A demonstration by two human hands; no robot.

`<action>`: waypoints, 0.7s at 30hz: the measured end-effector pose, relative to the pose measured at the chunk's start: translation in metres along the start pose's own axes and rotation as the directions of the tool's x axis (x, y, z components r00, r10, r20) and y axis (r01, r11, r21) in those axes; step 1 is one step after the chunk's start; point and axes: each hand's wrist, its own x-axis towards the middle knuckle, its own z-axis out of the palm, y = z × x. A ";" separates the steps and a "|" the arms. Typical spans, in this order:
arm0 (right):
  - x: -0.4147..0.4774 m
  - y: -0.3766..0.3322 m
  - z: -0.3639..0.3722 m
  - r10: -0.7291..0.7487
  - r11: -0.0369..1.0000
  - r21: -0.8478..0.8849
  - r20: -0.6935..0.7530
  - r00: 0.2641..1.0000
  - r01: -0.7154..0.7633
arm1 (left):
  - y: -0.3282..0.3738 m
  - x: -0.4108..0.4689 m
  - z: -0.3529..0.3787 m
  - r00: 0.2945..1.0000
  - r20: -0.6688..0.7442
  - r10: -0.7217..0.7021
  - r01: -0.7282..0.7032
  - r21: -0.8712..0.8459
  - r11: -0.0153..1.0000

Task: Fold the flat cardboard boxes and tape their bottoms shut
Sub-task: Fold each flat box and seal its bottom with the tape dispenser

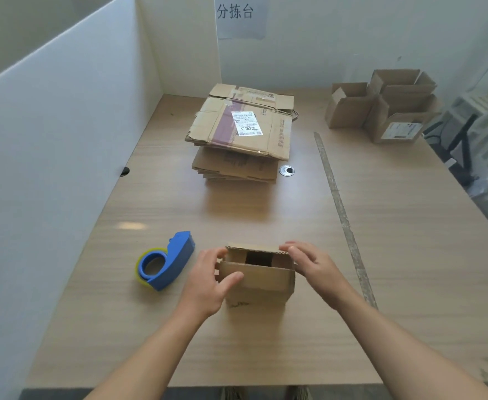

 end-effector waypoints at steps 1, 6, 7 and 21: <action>-0.003 0.001 0.000 0.011 0.999 0.033 0.005 1.000 -0.011 | 0.000 0.000 0.001 0.999 -0.024 -0.028 0.027 -0.030 0.999; -0.012 0.012 0.012 -0.114 0.981 -0.157 -0.010 0.993 0.111 | -0.002 0.007 0.009 0.998 0.062 0.004 -0.004 0.013 1.000; -0.012 0.015 0.015 -0.121 0.981 -0.156 -0.016 0.992 0.117 | -0.002 0.008 0.010 0.996 0.085 0.005 -0.008 0.029 1.000; 0.011 0.019 0.014 -0.093 0.910 -0.413 -0.099 0.991 0.044 | 0.007 0.018 0.034 0.999 0.049 0.011 -0.015 0.070 0.997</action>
